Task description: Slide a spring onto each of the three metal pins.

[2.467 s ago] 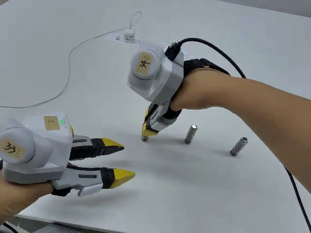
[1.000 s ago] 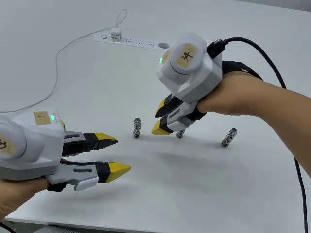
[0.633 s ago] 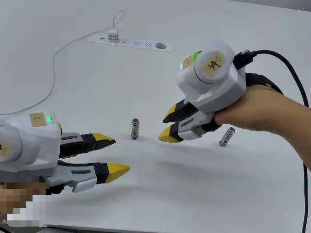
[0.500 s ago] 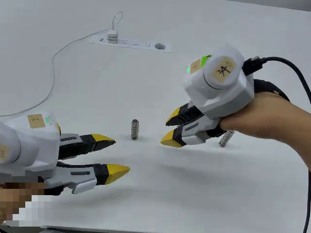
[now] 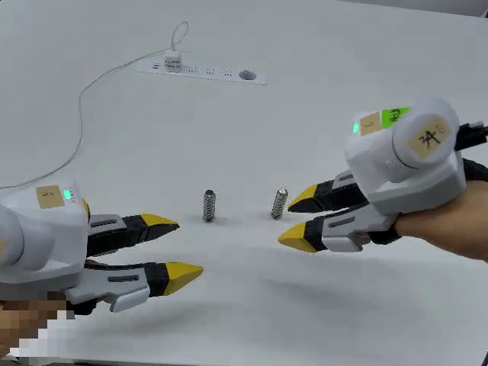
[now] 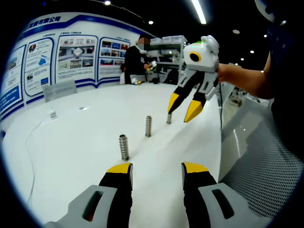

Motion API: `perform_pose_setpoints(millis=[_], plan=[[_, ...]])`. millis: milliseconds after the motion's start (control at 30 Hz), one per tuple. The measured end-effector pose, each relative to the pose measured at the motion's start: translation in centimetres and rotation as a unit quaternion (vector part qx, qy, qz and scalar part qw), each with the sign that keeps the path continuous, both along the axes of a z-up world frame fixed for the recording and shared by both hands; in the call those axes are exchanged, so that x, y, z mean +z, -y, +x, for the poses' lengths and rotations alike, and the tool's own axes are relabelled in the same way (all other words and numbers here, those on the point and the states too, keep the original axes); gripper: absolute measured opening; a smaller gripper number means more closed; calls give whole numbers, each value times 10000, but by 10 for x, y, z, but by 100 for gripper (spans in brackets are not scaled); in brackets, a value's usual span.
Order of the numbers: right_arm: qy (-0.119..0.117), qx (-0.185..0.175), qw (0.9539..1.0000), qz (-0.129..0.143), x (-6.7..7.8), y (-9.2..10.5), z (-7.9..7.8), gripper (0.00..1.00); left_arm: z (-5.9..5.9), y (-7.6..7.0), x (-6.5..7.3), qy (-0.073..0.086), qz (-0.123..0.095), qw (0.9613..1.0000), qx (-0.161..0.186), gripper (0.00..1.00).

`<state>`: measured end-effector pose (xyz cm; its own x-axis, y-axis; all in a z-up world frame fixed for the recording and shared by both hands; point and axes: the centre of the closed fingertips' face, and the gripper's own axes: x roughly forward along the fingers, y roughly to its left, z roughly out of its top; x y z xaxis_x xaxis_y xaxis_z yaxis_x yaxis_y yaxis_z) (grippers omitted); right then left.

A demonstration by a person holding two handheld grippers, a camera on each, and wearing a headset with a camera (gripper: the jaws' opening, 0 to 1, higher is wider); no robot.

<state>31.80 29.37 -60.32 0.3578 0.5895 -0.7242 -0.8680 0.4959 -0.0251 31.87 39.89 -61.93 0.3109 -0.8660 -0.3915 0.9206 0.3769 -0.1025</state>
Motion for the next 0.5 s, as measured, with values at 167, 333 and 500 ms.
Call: perform_pose_setpoints(millis=[167,333,500], plan=[[-29,-217,9997,133,-3,12,-9,28,-2,1,1,7,-4,10000,-12,43],[-56,-445,9987,254,-6,23,-18,29,-2,1,3,11,-13,10000,5,43],[9,-723,9966,390,-4,42,-20,30,-2,0,3,5,-18,10000,17,43]])
